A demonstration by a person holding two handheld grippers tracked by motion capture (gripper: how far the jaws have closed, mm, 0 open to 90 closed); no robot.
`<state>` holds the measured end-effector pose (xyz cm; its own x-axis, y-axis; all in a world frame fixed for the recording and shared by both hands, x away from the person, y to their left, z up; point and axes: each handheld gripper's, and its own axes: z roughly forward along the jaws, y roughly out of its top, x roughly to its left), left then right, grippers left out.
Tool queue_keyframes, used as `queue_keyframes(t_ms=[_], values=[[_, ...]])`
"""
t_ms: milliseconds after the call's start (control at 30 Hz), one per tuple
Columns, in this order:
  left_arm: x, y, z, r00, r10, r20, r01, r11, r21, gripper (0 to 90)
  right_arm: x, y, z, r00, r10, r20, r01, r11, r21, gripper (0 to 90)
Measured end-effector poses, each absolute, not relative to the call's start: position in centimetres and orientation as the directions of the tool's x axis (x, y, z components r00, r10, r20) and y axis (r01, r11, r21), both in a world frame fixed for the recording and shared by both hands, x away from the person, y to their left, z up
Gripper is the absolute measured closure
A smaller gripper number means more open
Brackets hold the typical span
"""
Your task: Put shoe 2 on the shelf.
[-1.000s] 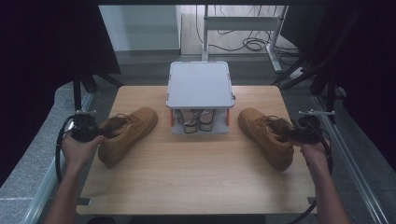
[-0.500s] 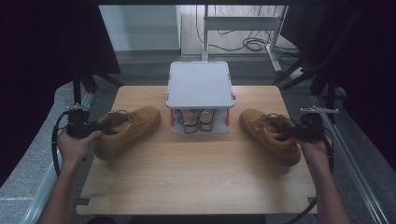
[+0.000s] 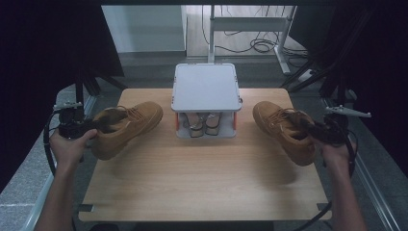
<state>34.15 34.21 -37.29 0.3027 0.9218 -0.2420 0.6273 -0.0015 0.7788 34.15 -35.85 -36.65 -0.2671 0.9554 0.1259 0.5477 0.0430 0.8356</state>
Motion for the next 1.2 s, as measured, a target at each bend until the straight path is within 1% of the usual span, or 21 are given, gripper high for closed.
queue_keyframes(t_ms=[500,1200], values=[[34.2,34.3,-35.1,0.306,0.917,-0.256,0.587,0.03,0.809,75.4,33.7,-36.1,-34.8,-0.253,0.954,0.161,0.498,-0.014,0.867,77.0],[34.8,34.5,-32.7,0.295,0.919,-0.261,0.538,0.066,0.84,75.4,33.6,-35.4,-32.5,-0.265,0.949,0.171,0.429,-0.044,0.902,76.9]])
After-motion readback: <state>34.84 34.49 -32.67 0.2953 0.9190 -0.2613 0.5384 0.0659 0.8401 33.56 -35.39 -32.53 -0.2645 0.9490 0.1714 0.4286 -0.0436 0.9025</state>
